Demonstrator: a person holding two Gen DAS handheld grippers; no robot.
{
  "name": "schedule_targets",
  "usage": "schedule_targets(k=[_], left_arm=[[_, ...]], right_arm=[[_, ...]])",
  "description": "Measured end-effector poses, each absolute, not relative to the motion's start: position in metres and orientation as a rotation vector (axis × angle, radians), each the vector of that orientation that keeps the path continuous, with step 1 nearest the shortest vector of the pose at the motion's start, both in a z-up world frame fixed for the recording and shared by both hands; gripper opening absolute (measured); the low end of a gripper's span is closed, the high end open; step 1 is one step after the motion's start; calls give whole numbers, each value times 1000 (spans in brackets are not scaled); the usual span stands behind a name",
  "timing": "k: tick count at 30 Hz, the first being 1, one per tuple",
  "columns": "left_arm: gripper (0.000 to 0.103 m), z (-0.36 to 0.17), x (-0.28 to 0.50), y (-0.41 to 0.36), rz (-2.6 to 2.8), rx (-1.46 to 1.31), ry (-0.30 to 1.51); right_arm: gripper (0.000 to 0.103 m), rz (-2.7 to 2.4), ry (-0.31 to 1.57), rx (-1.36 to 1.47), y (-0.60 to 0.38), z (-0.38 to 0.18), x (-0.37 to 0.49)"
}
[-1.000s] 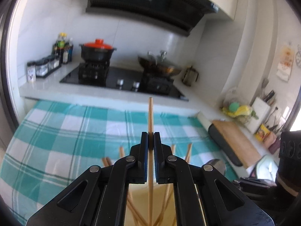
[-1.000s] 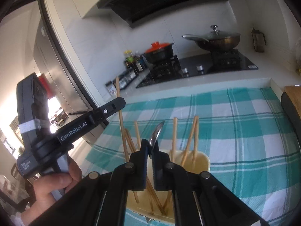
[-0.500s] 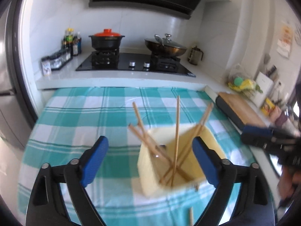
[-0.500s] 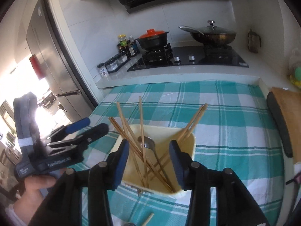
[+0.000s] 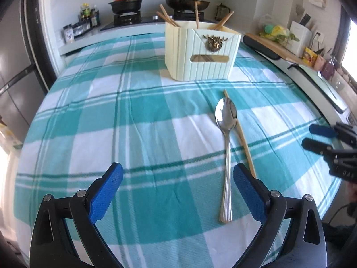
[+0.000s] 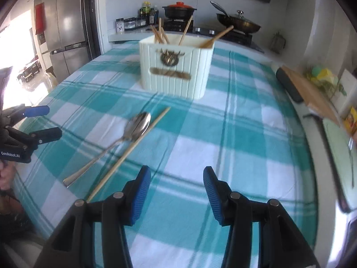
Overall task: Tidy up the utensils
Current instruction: 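Move both open tools back over the last spoon and chopstick, then close the right tool on the last wooden chopstick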
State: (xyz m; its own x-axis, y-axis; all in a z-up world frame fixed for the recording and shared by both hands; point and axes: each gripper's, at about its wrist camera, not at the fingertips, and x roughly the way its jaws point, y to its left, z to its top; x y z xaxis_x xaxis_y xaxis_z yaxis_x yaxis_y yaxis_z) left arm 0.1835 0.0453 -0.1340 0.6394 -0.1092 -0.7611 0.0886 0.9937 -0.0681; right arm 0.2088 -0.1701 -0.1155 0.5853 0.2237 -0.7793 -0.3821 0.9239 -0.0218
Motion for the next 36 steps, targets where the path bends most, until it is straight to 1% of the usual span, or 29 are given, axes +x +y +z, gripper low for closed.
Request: schedule_targets(k=[3, 6, 7, 9, 11, 15, 18, 19, 20, 21, 27, 32, 36], left_arm=[[99, -142, 175, 42, -131, -61, 868], [99, -142, 171, 43, -131, -64, 857], [99, -142, 170, 44, -118, -66, 850], [99, -140, 169, 48, -95, -80, 839], [99, -139, 167, 51, -80, -91, 832], [99, -140, 159, 56, -45, -81, 827], [99, -143, 152, 59, -35, -87, 831], [99, -144, 151, 60, -32, -88, 833], [99, -144, 151, 62, -27, -88, 835], [99, -145, 150, 63, -24, -88, 836], [99, -148, 154, 62, -31, -99, 841], [99, -150, 158, 52, -50, -70, 849], [99, -153, 159, 45, -62, -51, 859]], right_arm=[[50, 331, 875, -164, -170, -134, 190], [49, 378, 873, -147, -162, -138, 187], [46, 398, 862, -150, -157, -137, 190], [44, 439, 842, -148, -142, -133, 199], [39, 456, 838, -145, -129, -133, 213], [36, 472, 869, -149, -102, -145, 244], [35, 471, 891, -222, -83, -157, 255], [28, 461, 912, -248, -79, -163, 257], [15, 453, 930, -259, -78, -168, 259], [16, 452, 919, -252, -79, -168, 257], [10, 373, 931, -255, -96, -167, 245], [6, 296, 956, -236, -132, -167, 233], [6, 231, 971, -249, -160, -167, 220]])
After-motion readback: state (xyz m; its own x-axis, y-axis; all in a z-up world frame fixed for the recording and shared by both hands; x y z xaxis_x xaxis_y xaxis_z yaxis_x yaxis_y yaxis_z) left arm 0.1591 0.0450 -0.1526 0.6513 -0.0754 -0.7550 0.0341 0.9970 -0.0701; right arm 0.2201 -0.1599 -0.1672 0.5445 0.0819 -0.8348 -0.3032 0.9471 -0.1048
